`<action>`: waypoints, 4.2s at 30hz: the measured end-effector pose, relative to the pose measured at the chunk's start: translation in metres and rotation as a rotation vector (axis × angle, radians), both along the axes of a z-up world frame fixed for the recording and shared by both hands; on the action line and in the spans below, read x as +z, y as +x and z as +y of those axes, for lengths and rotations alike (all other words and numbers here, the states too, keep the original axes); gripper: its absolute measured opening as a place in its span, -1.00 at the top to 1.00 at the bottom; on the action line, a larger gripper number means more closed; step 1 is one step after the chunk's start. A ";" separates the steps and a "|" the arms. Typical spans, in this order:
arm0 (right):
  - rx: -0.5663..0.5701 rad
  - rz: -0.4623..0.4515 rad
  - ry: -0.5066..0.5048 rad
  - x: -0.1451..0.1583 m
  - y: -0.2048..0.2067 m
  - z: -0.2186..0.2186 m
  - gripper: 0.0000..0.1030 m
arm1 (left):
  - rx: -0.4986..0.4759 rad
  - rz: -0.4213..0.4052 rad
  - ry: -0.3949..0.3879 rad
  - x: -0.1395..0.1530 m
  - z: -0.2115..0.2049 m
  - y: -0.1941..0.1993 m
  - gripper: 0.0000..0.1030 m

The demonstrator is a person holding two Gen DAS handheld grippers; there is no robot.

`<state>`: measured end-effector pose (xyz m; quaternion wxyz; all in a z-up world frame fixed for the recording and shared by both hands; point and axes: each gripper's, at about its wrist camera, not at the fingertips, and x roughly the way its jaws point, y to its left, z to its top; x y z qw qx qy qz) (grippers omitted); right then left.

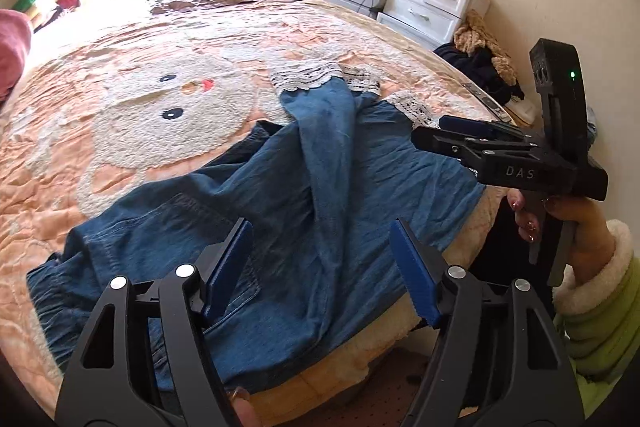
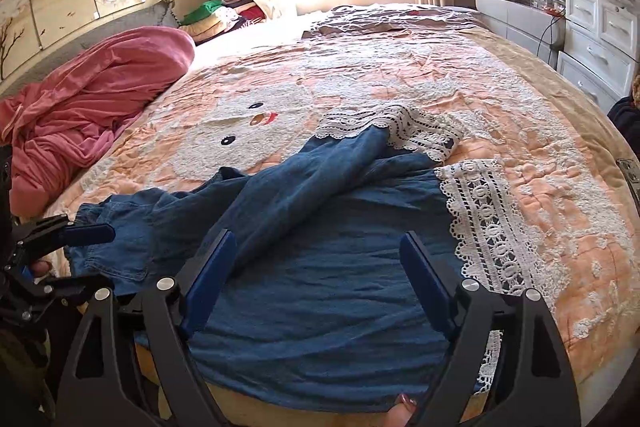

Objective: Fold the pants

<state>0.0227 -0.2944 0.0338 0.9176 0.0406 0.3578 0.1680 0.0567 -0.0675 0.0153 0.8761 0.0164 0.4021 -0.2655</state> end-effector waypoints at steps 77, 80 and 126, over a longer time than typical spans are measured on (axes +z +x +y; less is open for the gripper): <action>-0.304 0.184 0.294 -0.013 -0.013 -0.132 0.84 | -0.203 0.023 -0.020 -0.022 -0.040 0.011 1.00; -0.314 0.210 0.275 -0.027 -0.025 -0.135 0.84 | -0.219 0.028 0.000 -0.027 -0.045 0.004 1.00; -0.064 0.233 -0.085 -0.066 -0.039 -0.043 0.06 | -0.088 0.080 0.052 -0.058 -0.026 -0.004 0.35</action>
